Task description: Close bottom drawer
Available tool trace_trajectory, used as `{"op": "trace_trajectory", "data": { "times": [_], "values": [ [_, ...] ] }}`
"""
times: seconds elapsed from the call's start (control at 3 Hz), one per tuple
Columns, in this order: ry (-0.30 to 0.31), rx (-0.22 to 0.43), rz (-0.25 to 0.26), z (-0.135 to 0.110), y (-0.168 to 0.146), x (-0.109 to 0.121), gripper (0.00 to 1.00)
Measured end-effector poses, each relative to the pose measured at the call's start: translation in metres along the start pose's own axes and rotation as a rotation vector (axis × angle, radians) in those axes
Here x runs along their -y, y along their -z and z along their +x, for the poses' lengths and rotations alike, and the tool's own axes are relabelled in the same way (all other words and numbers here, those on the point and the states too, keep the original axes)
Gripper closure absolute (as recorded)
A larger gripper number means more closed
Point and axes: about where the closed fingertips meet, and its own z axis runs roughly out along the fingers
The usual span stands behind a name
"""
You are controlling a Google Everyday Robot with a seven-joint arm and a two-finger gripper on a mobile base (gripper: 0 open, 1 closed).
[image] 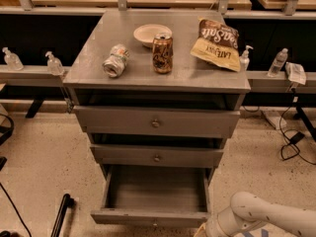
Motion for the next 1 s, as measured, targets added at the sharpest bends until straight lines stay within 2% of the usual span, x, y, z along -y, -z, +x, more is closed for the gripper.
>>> {"op": "trace_trajectory", "data": {
  "times": [0.33,0.67,1.0],
  "values": [
    [0.0,0.0,-0.004,0.0,-0.001,-0.001,1.0],
    [-0.006,0.008,-0.011,-0.006,-0.014,0.011,1.0],
    [-0.028,0.044,0.029,-0.016,-0.061,0.052,1.0]
  ]
}}
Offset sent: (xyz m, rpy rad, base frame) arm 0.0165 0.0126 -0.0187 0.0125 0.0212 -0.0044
